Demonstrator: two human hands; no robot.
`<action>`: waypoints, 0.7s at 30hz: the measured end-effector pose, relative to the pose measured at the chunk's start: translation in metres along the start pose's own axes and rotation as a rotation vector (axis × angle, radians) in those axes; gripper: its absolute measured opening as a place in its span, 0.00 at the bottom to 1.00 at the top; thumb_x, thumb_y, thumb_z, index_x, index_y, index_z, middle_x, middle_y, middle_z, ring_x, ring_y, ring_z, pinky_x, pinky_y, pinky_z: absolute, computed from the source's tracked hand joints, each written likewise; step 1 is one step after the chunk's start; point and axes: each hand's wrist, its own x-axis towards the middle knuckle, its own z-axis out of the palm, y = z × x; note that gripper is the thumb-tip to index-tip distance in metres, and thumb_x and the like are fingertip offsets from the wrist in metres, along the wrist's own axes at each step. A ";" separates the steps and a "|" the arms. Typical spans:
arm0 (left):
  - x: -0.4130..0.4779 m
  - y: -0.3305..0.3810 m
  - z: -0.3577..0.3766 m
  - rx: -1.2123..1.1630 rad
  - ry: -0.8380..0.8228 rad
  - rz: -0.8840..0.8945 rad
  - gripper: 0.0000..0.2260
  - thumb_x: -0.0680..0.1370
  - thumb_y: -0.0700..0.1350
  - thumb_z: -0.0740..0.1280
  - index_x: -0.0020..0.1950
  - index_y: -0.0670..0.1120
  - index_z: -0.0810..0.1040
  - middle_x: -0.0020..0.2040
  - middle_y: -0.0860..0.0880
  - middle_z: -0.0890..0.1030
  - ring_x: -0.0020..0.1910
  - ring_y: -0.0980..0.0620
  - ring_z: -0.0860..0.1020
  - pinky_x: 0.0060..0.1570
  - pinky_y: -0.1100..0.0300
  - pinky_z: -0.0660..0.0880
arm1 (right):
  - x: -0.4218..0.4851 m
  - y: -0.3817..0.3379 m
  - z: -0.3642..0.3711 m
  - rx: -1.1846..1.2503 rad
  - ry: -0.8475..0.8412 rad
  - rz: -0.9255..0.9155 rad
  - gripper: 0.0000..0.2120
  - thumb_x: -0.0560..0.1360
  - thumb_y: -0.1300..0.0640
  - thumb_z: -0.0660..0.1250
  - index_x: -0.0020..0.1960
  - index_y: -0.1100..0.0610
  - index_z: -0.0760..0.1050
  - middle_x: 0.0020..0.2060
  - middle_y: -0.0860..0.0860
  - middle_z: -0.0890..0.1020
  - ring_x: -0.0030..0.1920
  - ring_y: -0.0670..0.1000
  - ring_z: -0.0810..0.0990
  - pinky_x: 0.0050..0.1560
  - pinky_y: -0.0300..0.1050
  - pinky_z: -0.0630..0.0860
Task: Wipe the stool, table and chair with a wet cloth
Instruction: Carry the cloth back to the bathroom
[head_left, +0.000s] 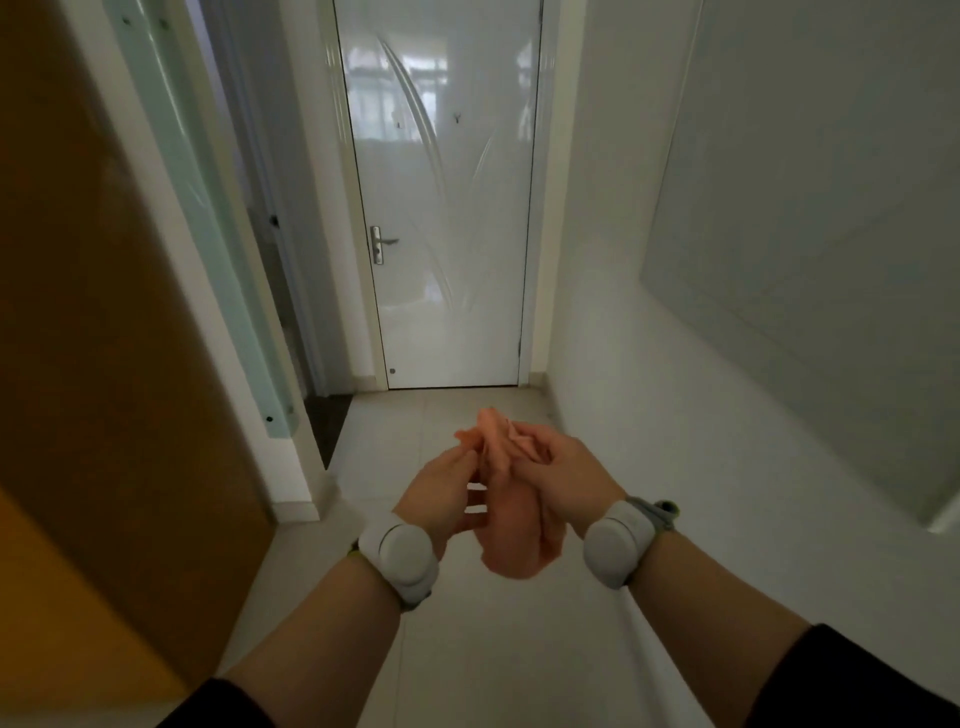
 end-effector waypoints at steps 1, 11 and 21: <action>0.032 0.009 0.001 0.011 -0.005 0.036 0.11 0.81 0.50 0.58 0.59 0.50 0.77 0.50 0.46 0.81 0.47 0.48 0.81 0.40 0.58 0.82 | 0.032 0.001 -0.008 0.019 -0.023 -0.015 0.14 0.76 0.61 0.66 0.59 0.48 0.76 0.41 0.39 0.84 0.42 0.35 0.82 0.36 0.27 0.75; 0.236 0.096 -0.071 -0.050 0.172 0.096 0.11 0.76 0.52 0.66 0.57 0.53 0.78 0.50 0.50 0.84 0.48 0.51 0.82 0.38 0.59 0.79 | 0.291 -0.037 0.004 0.061 -0.234 -0.094 0.13 0.76 0.60 0.65 0.51 0.41 0.77 0.41 0.38 0.83 0.41 0.35 0.82 0.36 0.28 0.76; 0.427 0.115 -0.227 -0.174 0.327 0.086 0.12 0.74 0.49 0.69 0.56 0.47 0.79 0.47 0.45 0.84 0.45 0.47 0.82 0.37 0.57 0.77 | 0.524 -0.024 0.106 -0.018 -0.352 -0.142 0.13 0.76 0.60 0.65 0.55 0.44 0.76 0.54 0.51 0.81 0.54 0.51 0.80 0.57 0.47 0.77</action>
